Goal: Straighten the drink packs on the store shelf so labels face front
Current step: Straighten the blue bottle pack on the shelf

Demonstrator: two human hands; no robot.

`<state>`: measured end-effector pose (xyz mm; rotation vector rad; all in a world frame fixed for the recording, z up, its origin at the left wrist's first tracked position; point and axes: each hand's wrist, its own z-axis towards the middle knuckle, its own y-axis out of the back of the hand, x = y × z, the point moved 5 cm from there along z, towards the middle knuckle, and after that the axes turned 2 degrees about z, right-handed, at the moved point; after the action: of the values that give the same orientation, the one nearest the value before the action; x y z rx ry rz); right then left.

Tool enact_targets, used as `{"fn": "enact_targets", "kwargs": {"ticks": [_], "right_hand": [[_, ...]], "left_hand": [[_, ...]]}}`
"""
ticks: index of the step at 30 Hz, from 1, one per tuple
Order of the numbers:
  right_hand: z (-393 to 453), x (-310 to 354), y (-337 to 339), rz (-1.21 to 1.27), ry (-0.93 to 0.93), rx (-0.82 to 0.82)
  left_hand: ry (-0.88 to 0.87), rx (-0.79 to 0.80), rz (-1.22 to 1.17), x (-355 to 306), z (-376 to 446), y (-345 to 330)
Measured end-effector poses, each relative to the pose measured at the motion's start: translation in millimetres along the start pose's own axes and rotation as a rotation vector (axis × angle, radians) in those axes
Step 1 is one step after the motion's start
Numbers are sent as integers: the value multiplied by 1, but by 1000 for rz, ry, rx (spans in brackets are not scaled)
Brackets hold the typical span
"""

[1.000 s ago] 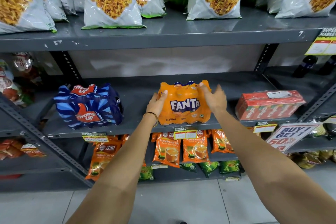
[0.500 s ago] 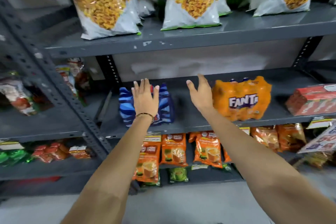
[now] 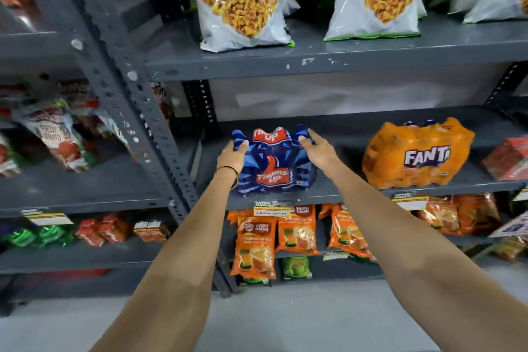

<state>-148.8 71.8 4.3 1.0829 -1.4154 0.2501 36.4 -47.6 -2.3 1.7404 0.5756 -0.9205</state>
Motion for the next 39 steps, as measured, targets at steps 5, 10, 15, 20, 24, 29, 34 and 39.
{"fn": "enact_targets", "kwargs": {"ticks": [5, 10, 15, 20, 24, 29, 34, 39], "right_hand": [[1, -2, -2, -47, -2, -31], [-6, -3, -4, -46, -8, -40], [-9, -4, -4, -48, -13, -39], [-8, -4, -3, -59, -7, -37], [-7, -2, -3, -60, 0, -29], [-7, -3, -3, -57, 9, -28], [-9, -4, -4, -60, 18, -32], [-12, -3, -5, -47, 14, -29]], "left_hand": [[8, 16, -25, 2, 1, 1], [12, 9, 17, 5, -1, 2], [12, -2, 23, 8, -1, 3], [22, -9, 33, 9, -4, 4], [15, -18, 54, 9, -6, 4], [16, -20, 50, 10, -6, 5], [16, -8, 48, 9, -7, 5], [14, 4, 22, 8, -10, 6]]}}
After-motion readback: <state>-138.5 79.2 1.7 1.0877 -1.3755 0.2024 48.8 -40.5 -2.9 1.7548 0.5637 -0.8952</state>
